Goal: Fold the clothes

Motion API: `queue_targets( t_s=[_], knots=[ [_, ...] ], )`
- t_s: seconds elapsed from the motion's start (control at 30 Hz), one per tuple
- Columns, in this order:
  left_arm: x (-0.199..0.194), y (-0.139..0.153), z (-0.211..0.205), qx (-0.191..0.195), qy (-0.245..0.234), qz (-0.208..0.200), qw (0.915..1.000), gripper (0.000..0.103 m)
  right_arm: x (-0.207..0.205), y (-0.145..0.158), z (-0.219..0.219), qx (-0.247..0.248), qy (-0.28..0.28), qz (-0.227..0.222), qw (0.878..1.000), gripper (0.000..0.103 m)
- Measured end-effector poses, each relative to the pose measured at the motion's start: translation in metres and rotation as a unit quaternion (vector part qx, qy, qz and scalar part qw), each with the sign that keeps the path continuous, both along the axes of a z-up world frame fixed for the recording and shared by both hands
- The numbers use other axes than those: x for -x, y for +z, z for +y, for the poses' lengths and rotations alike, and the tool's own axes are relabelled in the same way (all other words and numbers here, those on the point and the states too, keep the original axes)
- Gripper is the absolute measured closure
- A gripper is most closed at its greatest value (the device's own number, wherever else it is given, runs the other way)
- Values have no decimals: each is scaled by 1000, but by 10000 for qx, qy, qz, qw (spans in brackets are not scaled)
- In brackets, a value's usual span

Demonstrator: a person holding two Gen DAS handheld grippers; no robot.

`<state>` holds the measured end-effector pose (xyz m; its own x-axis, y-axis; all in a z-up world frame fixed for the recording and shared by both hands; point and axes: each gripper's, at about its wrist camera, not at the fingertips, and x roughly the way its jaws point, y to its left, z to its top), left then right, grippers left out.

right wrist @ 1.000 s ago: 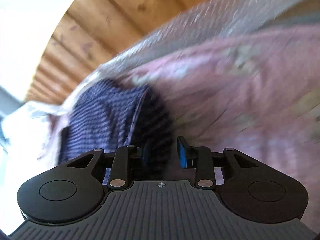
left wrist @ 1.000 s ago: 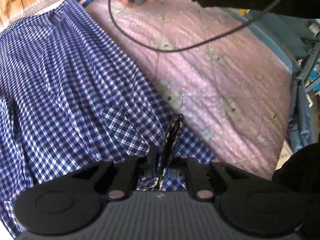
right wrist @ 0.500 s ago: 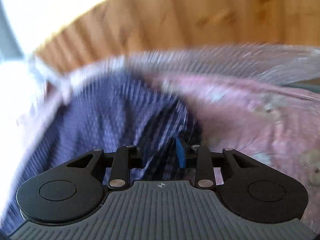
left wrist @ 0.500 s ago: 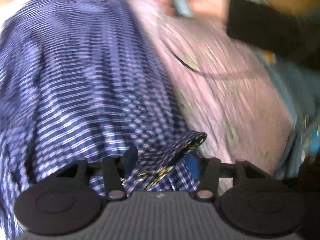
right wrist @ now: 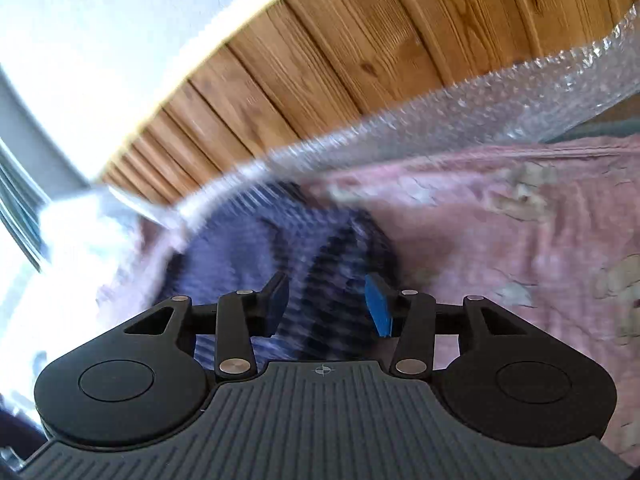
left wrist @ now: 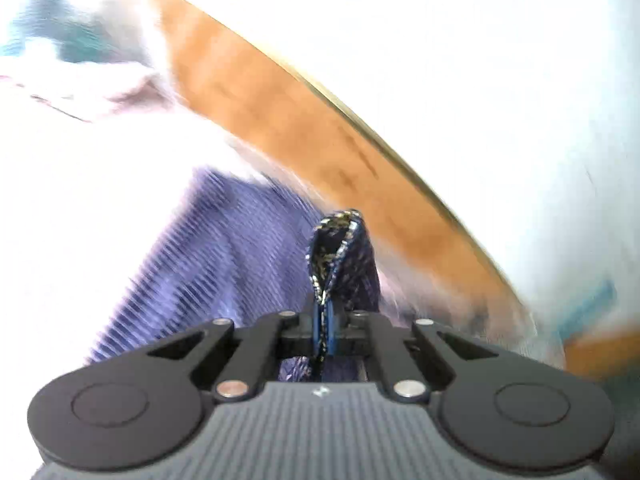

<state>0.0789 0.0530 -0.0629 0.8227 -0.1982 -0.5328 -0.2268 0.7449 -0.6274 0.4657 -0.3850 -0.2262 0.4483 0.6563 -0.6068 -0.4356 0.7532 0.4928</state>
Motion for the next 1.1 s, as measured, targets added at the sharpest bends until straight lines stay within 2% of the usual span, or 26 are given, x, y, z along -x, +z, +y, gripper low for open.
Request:
queue_targets(
  t_s=[0.1,0.17,0.27,0.33,0.4,0.47,0.53,0.63,0.7,0.77,0.83,0.9,0.97,1.03,1.1],
  knots=[
    [-6,-10,13,90,338,259,9991,99,7,-13,23,345,419,-24,9985,62],
    [-4,-25,19,407,729,367,9958,99,8,-12,34,400,537,-208,9975,62],
    [-2,-32,38,881,1130,229,9894,99,8,-8,26,-102,384,-279,9988,62],
    [-8,-28,53,973,1244,57,9874,99,7,-7,18,-358,292,-295,9985,62],
    [-12,-19,62,872,1217,-46,9887,99,8,-4,15,-406,404,-305,9979,62],
    [-24,-17,64,746,1128,-26,9908,99,10,-2,18,-226,587,-331,9975,62],
    [-31,-19,59,628,964,40,9934,99,11,-5,33,490,773,-486,9946,63],
    [-36,-20,43,403,620,149,9972,99,-3,-13,54,1046,810,-652,9891,72],
    [-34,-19,30,316,407,139,9986,99,-24,-19,67,1259,636,-616,9881,77],
    [-30,-16,18,207,135,67,9997,99,-45,-25,78,1453,547,-463,9868,93],
    [-27,-17,-13,-138,-611,77,9980,99,-61,-28,81,1369,454,-327,9890,96],
    [-23,-18,-45,-507,-1402,95,9888,99,-71,-30,78,1213,368,-109,9919,102],
    [-20,-19,-77,-872,-2183,112,9719,99,-76,-32,75,1134,375,19,9928,103],
    [-16,-21,-109,-1230,-2947,129,9476,99,-75,-32,73,1174,482,-24,9919,103],
    [-13,-22,-142,-1579,-3688,145,9159,99,-79,-34,68,1037,481,113,9934,103]
  ],
)
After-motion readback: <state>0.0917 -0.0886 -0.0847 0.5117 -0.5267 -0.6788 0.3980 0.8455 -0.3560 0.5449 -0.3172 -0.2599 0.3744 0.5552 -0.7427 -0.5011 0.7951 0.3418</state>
